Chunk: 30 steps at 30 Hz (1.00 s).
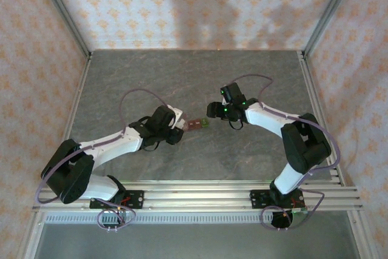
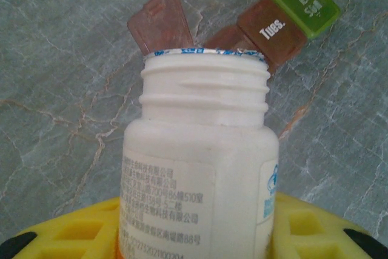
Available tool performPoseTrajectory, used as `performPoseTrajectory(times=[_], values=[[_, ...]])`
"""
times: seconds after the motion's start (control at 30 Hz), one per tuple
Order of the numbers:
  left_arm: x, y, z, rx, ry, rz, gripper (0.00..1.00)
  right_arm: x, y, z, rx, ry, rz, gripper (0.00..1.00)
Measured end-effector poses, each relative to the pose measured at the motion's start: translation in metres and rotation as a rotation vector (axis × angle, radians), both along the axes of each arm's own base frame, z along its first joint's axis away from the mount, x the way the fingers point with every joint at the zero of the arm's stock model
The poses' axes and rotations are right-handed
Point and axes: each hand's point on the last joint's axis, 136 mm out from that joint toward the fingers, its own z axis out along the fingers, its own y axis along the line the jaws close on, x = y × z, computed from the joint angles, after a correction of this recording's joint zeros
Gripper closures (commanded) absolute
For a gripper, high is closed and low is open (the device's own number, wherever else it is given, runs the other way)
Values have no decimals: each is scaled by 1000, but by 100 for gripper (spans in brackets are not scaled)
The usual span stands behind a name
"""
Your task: Sort the pills into containers
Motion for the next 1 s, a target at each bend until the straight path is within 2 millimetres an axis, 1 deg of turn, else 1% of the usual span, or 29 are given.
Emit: performPoseTrajectory(times=[0.1, 0.3, 0.5, 0.67, 0.83, 1.0], values=[[0, -1, -1, 7, 15, -3, 100, -3, -2, -2, -12, 10, 8, 28], [2, -6, 5, -10, 11, -11, 100, -4, -3, -2, -21, 21, 11, 28], [0, -4, 2, -1, 25, -10, 100, 0, 0, 4, -9, 14, 2, 28], [-4, -1, 3, 6, 36, -9, 100, -2, 1, 4, -1, 22, 0, 29], [-9, 3, 5, 22, 60, -7, 100, -6, 8, 5, 11, 27, 22, 29], [-8, 2, 13, 31, 67, -10, 100, -10, 23, 2, 32, 30, 56, 29]])
